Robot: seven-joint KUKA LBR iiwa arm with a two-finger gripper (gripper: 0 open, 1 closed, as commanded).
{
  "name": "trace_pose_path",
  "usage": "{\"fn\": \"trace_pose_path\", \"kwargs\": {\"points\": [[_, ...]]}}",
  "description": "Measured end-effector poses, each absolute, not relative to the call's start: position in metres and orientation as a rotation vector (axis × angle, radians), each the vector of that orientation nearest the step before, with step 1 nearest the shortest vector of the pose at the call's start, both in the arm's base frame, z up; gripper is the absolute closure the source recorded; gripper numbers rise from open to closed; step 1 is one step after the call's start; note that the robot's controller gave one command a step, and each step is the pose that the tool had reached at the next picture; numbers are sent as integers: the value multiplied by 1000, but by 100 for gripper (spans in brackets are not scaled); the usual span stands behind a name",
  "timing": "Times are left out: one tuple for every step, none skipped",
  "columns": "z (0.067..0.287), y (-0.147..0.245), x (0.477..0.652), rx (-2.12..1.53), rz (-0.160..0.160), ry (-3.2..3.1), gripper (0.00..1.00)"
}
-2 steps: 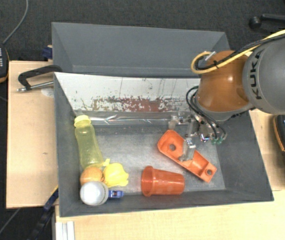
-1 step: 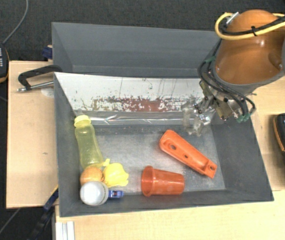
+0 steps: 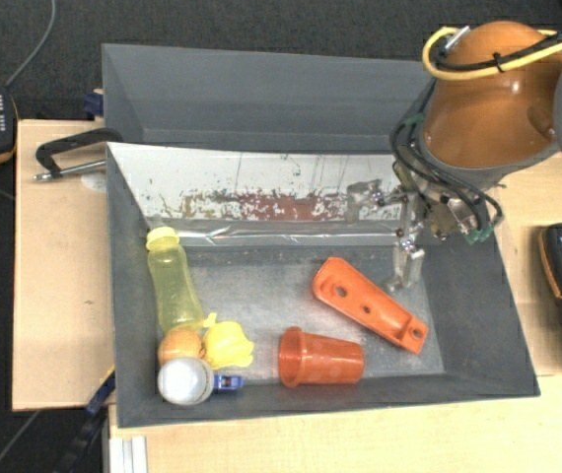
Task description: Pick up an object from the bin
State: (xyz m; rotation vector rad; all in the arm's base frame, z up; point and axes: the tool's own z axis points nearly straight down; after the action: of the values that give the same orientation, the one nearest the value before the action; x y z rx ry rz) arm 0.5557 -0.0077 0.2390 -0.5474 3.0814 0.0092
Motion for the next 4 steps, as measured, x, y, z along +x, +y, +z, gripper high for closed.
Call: {"fn": "trace_pose_path", "kwargs": {"points": [[239, -8, 556, -547, 9, 3081, 0], [200, 6, 533, -762, 3, 3027, 0], [170, 22, 524, -842, 11, 3018, 0], [154, 18, 521, -827, 6, 3012, 0]]}}
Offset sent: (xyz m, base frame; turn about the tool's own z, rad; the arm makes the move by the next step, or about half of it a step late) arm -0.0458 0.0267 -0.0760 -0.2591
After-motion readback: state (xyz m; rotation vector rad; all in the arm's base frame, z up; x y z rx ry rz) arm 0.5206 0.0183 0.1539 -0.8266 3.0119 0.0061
